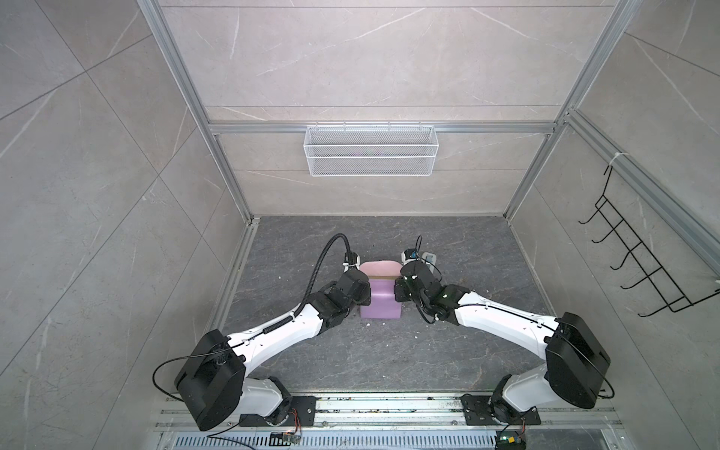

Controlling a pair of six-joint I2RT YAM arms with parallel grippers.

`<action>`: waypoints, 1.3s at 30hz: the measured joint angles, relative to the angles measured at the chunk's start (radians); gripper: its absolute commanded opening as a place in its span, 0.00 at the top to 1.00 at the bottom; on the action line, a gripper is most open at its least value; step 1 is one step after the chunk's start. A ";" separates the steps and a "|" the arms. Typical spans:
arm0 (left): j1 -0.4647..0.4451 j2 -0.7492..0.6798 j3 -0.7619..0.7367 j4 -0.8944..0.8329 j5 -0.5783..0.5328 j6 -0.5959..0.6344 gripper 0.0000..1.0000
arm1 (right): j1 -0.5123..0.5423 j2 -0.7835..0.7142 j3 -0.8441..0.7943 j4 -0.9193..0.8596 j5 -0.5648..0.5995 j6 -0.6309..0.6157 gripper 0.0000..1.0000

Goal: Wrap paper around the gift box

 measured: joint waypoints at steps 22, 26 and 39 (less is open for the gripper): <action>0.009 0.003 0.040 -0.026 0.018 0.001 0.77 | 0.000 0.006 0.000 0.008 0.009 0.003 0.82; 0.016 0.002 0.061 -0.032 0.018 0.004 0.93 | 0.000 0.006 0.000 0.008 0.009 0.003 0.82; 0.023 0.004 0.079 -0.052 0.015 0.030 0.77 | 0.000 0.006 0.000 0.008 0.010 0.003 0.82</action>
